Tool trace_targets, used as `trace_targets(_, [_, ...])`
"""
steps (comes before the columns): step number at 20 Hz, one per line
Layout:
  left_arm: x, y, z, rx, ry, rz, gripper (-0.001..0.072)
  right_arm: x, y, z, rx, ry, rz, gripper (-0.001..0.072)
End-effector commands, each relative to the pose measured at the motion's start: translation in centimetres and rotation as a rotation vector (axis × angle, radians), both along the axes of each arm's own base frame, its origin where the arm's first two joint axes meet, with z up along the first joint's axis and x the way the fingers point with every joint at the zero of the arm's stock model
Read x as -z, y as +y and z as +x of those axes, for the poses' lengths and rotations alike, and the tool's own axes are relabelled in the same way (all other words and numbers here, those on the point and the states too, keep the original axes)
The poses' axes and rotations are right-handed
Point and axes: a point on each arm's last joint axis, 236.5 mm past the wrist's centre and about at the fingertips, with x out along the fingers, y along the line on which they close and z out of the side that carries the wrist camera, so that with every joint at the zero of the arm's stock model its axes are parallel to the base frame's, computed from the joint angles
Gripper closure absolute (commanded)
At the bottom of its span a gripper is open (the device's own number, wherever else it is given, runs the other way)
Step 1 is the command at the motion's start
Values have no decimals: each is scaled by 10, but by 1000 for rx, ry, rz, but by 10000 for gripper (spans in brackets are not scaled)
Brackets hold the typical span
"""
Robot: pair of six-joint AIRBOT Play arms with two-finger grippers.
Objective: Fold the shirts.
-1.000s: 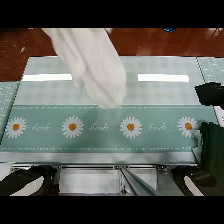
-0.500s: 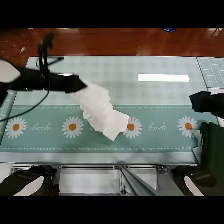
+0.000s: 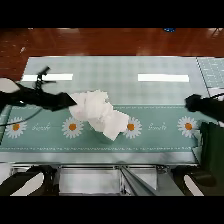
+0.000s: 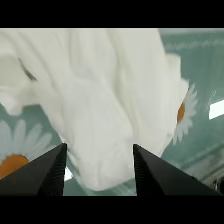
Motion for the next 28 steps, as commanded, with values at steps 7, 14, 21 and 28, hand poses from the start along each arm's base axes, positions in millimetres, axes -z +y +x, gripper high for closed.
trace_targets(7, [41,31,-49,-329,114,-353,200,108,-2,-25,168,121,514,300])
trace_targets(14, [50,-39,-33,-196,66,-639,223,158,98,-36,-81,335,675,300])
trace_targets(21, [35,-37,3,-146,12,-622,687,204,191,-55,-204,545,742,300])
trace_targets(28, [28,-37,7,-130,-6,-626,687,208,268,-29,-307,578,765,300])
